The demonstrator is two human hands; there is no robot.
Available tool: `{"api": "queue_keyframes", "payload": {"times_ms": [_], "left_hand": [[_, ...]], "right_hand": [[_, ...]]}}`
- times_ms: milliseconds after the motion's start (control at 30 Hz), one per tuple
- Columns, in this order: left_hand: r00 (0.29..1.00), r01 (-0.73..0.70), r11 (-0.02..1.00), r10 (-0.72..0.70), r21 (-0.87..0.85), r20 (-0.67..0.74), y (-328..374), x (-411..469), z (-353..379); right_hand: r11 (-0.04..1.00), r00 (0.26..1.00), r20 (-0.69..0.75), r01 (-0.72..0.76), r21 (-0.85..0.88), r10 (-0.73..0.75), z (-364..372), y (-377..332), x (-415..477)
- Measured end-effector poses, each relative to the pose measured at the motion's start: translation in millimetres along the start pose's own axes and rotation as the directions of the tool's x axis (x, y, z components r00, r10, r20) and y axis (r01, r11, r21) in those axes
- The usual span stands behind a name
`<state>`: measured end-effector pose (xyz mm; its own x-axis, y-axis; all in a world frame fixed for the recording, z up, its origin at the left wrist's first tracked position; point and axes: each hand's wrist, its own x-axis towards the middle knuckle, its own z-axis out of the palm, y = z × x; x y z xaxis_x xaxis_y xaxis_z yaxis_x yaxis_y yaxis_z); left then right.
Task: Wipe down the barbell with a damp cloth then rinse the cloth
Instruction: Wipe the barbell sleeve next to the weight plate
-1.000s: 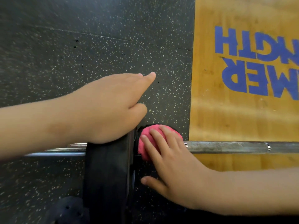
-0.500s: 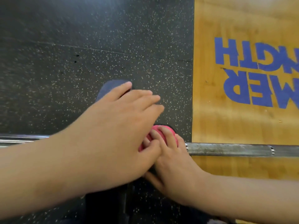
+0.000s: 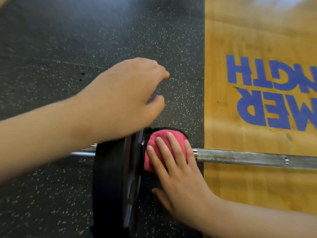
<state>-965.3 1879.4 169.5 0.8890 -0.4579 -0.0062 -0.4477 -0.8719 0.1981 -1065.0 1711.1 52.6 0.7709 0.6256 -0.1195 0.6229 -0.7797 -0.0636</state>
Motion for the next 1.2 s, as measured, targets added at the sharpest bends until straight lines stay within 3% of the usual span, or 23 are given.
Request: {"api": "queue_keyframes", "payload": {"times_ms": [133,367,500,633,900,1033,1133,1200], "left_hand": [[0.995,-0.097,0.983,0.090,0.159,0.049,12.6,-19.1,9.5],[1.000,-0.003,0.996,0.001,-0.090,-0.015,-20.3,29.7,0.7],[0.998,-0.037,0.992,0.043,0.120,-0.047,-2.8,16.2,-3.0],[0.994,-0.104,0.967,0.096,0.234,0.048,14.7,-3.8,11.5],[0.995,-0.091,0.988,0.094,0.123,-0.019,-15.0,34.7,0.4],[0.995,0.061,0.946,-0.033,0.319,-0.091,5.8,29.1,5.0],[0.999,0.025,0.929,-0.013,0.369,-0.034,20.8,10.7,22.8],[0.997,0.011,0.925,0.017,0.380,-0.071,15.9,13.6,26.4]], "right_hand": [[1.000,0.999,-0.039,-0.001,-0.005,0.000,3.2,7.3,6.8],[0.999,0.993,-0.113,-0.019,-0.044,0.014,8.9,22.1,28.6],[0.997,0.987,-0.163,-0.012,-0.077,-0.001,15.8,31.9,38.6],[0.992,0.969,-0.241,0.024,-0.120,-0.052,26.3,46.9,44.7],[0.983,0.921,-0.379,0.017,-0.185,-0.087,33.8,63.3,61.3],[0.980,0.889,-0.447,0.011,-0.196,-0.100,32.9,73.1,71.4],[0.983,0.880,-0.466,0.005,-0.184,-0.091,34.0,76.2,76.4],[0.982,0.877,-0.471,0.007,-0.187,-0.096,34.4,78.8,77.1]]}}
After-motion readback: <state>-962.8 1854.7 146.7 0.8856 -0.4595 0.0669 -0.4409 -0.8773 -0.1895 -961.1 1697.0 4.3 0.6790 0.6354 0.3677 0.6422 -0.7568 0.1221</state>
